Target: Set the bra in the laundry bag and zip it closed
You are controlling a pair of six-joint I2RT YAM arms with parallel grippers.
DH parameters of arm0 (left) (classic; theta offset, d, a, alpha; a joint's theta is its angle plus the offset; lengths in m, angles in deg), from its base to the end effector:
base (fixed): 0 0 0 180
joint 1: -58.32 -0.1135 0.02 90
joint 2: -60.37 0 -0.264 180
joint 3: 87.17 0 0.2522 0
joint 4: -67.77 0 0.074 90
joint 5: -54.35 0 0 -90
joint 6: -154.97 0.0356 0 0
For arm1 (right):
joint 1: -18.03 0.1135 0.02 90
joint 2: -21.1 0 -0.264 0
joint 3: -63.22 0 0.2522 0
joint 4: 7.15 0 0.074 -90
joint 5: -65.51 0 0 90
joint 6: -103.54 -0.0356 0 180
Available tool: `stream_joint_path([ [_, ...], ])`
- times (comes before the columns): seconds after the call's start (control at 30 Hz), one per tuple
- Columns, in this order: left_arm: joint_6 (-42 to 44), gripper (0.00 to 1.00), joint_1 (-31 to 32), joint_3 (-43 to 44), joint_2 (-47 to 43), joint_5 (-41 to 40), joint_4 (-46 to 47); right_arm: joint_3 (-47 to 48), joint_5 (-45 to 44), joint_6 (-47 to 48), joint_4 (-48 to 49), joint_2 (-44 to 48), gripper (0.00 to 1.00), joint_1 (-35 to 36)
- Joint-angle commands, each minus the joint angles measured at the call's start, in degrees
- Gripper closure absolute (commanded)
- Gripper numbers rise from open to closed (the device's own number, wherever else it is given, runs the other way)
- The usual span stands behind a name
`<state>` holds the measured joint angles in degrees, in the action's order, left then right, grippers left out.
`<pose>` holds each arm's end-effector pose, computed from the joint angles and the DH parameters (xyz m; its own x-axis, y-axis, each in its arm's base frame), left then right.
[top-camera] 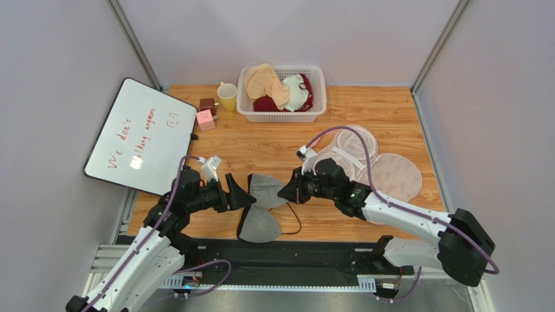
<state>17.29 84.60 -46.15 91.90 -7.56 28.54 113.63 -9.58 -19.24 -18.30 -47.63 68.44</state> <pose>0.1138 -0.0749 0.2409 -0.8593 -0.3032 -0.4119 0.1809 0.5731 -0.7993 0.1574 0.2047 0.2269 -0.7441 -0.0788 -0.6634 -0.5764 0.5779 0.5778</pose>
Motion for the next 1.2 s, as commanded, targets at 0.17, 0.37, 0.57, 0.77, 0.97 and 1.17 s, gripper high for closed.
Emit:
stream_joint_path([
  [0.17, -1.54, 0.12, 0.26, -2.83, -0.85, 2.75, 3.24, -2.19, -4.28, 0.61, -1.82, 6.5, 1.0, -0.67],
  [0.37, -2.77, 0.16, 0.26, -3.36, -8.58, 0.21, 0.78, -2.54, -5.51, 0.26, -4.37, 11.59, 1.0, -1.02],
  [0.57, -5.83, 0.05, 0.35, -5.38, -14.3, 1.17, 1.3, -2.19, -5.07, 0.34, -7.18, 16.16, 1.0, -2.16],
  [0.77, -6.37, 0.04, 0.26, -7.14, -15.71, 1.52, 2.18, -2.37, -5.07, 0.87, -8.76, 22.93, 1.0, -3.56],
  [0.97, -7.86, 0.04, 0.26, -9.07, -16.32, 2.57, 6.4, -0.96, -3.32, 0.69, -11.49, 27.68, 1.0, -6.55],
  [1.17, -8.13, 0.05, 0.26, -9.69, -15.01, 3.54, 7.98, 0.01, -2.53, 0.96, -12.89, 29.09, 1.0, -7.78],
])
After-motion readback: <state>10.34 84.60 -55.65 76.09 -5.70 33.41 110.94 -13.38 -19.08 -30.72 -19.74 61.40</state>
